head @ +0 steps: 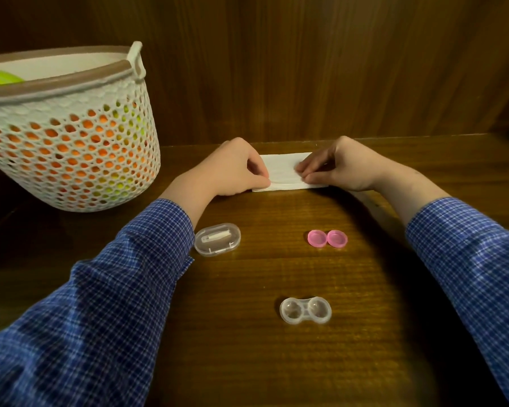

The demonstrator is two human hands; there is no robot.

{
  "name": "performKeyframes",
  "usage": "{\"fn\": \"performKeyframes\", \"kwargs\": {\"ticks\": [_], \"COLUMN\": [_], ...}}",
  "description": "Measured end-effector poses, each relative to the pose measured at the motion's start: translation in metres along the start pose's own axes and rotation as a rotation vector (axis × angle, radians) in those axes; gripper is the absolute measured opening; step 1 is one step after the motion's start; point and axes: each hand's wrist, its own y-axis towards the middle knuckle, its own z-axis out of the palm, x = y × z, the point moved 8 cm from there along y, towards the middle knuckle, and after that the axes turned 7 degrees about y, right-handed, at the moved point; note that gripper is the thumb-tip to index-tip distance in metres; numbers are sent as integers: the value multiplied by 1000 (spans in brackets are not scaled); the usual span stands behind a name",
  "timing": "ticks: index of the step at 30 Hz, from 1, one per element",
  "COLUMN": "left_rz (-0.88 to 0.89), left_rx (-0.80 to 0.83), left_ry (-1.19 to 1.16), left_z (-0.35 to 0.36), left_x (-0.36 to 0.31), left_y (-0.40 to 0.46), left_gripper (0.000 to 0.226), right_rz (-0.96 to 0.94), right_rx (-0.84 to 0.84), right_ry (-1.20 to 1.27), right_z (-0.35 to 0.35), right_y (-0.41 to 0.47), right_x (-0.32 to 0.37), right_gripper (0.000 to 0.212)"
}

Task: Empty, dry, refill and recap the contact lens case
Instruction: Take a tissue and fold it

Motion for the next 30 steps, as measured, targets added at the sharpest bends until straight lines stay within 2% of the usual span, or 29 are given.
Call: {"fn": "performKeyframes", "kwargs": {"ticks": [8, 14, 18, 22, 25, 30], "left_rz": [-5, -4, 5, -51, -117, -187], "left_rx": [-51, -242, -363, -457, -416, -318], "left_ry": [48, -23, -122, -229, -436, -891], "left_z": [-3, -22, -36, -46, -44, -40], "left_x": [-2, -10, -15, -16, -14, -15], "left_y": [0, -3, -7, -11, -10, -8], "left_gripper": [12, 13, 14, 26, 38, 41], "right_rz": [35, 69, 102, 81, 53, -13], "right_rx": [-47, -159, -409, -640, -700, -697], "right_ry": [-43, -110, -116, 63, 231, 461], "right_z": [1, -8, -30, -52, -59, -60], "right_y": [2, 5, 0, -11, -16, -14], "right_x": [0, 0, -1, 16, 33, 48], "right_gripper": [13, 27, 29, 20, 15, 13]}}
